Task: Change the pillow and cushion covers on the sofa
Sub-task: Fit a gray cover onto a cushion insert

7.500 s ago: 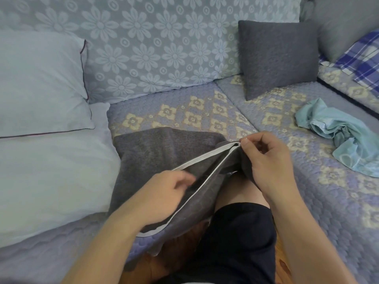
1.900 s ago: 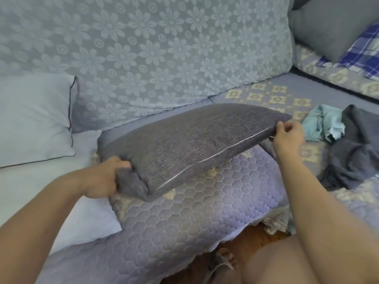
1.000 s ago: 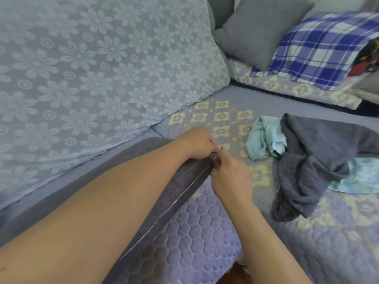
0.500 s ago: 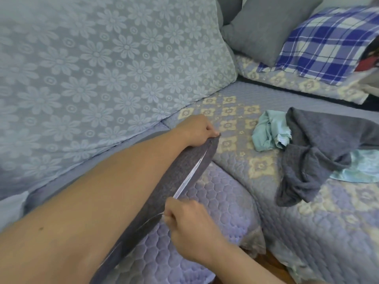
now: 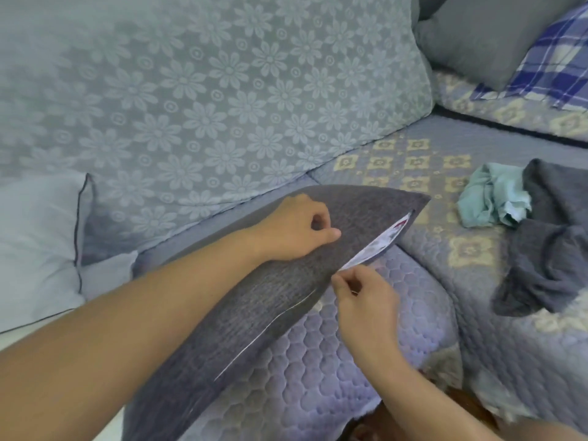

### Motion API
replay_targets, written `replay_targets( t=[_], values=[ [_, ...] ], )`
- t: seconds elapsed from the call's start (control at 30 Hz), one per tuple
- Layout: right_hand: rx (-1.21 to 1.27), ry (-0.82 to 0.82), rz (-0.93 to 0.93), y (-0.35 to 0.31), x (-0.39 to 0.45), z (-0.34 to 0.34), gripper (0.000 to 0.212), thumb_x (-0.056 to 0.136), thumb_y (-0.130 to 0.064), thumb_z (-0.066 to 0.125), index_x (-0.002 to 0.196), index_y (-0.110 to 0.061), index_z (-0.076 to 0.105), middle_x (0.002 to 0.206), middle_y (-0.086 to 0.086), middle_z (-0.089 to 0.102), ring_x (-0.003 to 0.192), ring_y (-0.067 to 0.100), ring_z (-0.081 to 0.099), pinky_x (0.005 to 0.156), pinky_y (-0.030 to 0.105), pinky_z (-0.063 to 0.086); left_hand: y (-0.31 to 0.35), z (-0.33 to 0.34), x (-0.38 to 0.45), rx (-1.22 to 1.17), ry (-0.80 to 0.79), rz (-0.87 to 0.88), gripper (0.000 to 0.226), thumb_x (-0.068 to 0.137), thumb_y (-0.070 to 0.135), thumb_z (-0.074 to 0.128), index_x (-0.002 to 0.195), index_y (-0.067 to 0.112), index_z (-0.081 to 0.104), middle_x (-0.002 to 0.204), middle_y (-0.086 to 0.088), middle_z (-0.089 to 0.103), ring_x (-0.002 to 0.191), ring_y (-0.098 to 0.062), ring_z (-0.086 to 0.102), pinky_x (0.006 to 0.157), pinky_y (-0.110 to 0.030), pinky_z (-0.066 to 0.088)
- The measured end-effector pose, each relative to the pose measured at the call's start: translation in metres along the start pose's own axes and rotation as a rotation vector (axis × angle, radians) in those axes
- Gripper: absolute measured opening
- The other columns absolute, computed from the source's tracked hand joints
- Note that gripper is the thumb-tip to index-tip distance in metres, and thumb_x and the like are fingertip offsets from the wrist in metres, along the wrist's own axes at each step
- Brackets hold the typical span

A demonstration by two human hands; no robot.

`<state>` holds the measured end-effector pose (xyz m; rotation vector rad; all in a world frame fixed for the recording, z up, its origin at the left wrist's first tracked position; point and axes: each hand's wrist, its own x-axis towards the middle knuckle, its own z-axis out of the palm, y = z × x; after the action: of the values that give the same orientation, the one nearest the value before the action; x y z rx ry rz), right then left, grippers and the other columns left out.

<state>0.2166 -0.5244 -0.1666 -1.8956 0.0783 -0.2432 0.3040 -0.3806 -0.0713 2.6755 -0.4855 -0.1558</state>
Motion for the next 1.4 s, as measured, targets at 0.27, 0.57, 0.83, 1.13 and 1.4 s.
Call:
replay_targets(
  t=[0.27,0.57,0.83,1.13,1.4],
  values=[
    [0.147,0.095,-0.166,-0.009,0.002,0.015,0.022,0.093,-0.005,0.065,0.077,-0.019,0.065,0.086,-0.008,0.058,0.083,0.006,0.057,0.07,0.009,0.04,0.09,0.009,0.057,0.943,-0.44,0.044,0.017,0.1,0.034,0.052,0.092,0.019,0.051,0.077,0.004,0.045,0.067,-0.018,0.047,0.069,-0.036,0.047],
    [-0.003,0.083,-0.411,-0.022,0.013,0.031,0.02,0.093,-0.002,0.065,0.076,-0.013,0.06,0.083,-0.009,0.05,0.073,0.012,0.051,0.061,0.025,0.04,0.04,-0.035,0.064,0.628,-0.281,0.061,0.038,0.1,0.02,0.046,0.063,0.013,0.039,0.066,-0.005,0.047,0.058,-0.019,0.04,0.052,-0.033,0.031],
    [-0.085,0.132,-0.333,-0.02,0.014,0.022,0.016,0.093,-0.005,0.064,0.082,-0.017,0.063,0.09,-0.014,0.046,0.076,0.007,0.05,0.062,0.033,0.044,0.028,-0.023,0.057,0.344,-0.314,-0.029,0.041,0.096,0.031,0.057,0.062,0.015,0.041,0.062,-0.003,0.045,0.056,-0.017,0.038,0.055,-0.03,0.033],
    [0.015,0.124,-0.275,-0.02,0.009,0.024,0.017,0.094,-0.008,0.063,0.083,-0.02,0.065,0.093,-0.015,0.048,0.081,0.009,0.054,0.066,0.038,0.048,0.073,-0.005,0.069,0.864,-0.674,-0.001,0.02,0.093,0.015,0.059,0.075,0.011,0.066,0.066,-0.002,0.06,0.055,-0.017,0.053,0.048,-0.025,0.04],
    [-0.108,0.061,-0.543,-0.02,-0.012,0.05,0.01,0.091,-0.015,0.066,0.083,-0.018,0.07,0.087,-0.007,0.054,0.068,0.008,0.053,0.06,0.028,0.047,0.031,-0.032,0.072,0.55,-0.299,0.107,0.048,0.098,0.023,0.056,0.057,0.011,0.032,0.055,-0.004,0.03,0.052,-0.019,0.026,0.051,-0.033,0.024]
  ],
)
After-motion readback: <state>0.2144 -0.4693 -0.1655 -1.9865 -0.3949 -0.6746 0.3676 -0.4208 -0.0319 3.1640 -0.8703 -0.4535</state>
